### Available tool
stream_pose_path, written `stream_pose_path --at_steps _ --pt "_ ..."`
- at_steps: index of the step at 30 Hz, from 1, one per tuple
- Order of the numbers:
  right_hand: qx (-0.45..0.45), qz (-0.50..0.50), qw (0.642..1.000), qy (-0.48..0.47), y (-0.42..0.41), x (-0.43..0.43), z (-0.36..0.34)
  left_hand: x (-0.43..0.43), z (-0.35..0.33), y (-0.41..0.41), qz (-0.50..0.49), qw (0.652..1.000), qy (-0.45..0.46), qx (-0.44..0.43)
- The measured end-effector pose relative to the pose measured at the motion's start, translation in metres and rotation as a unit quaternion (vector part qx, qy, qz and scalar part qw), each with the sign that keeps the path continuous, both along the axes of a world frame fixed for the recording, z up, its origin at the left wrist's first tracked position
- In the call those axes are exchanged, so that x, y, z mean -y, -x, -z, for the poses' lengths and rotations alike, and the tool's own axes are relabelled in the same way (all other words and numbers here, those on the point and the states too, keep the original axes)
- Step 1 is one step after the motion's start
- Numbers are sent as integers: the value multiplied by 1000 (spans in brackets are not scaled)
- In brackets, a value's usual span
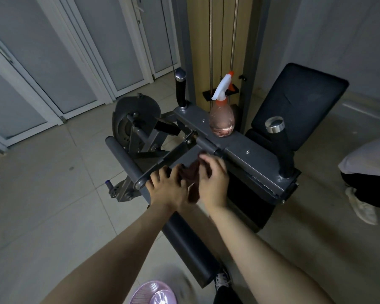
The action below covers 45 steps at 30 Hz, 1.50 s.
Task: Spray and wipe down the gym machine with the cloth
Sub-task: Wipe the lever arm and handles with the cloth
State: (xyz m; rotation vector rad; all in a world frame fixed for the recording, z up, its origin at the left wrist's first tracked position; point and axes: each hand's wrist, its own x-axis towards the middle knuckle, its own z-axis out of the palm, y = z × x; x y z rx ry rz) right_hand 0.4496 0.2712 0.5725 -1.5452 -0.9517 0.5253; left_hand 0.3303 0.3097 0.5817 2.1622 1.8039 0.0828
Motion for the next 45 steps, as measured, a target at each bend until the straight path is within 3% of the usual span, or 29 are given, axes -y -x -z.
stream_pose_path --at_steps 3,6,10,12,16,19,23,25,27,29,32,41,45 --pt "186 33 981 -49 -39 -40 -18 2 0 -6 -8 1000 -5 -2" --pt "247 5 967 56 -58 -62 -16 4 3 -6 -19 1000 1 7" --pt "373 -74 918 110 -35 -52 -5 3 4 -5 -19 1000 -3 16" --pt "364 -95 917 131 -20 -42 3 4 3 -4 -20 1000 -1 19" --pt "289 -115 944 109 -17 -29 5 5 4 -4 -23 999 -7 26" --pt "149 -133 976 89 -17 -13 4 5 4 -7 -33 999 0 32" --pt "-59 -9 992 115 -20 -2 26 2 4 -6 -34 999 -2 28" --pt "-254 108 954 116 -27 -11 33 2 6 -3 -28 999 -7 35" --pt "-480 185 855 73 -41 -24 29 3 7 0 -25 999 -8 35" --pt "-578 200 791 27 -53 -34 27 4 8 1 -19 999 -9 30" --pt "-598 162 784 21 -44 -43 23 3 10 5 -18 999 -4 31" --pt "-554 85 825 76 15 -6 14 5 14 15 5 998 -4 59" --pt "-484 67 867 93 34 3 8 6 17 31 40 996 -31 79"
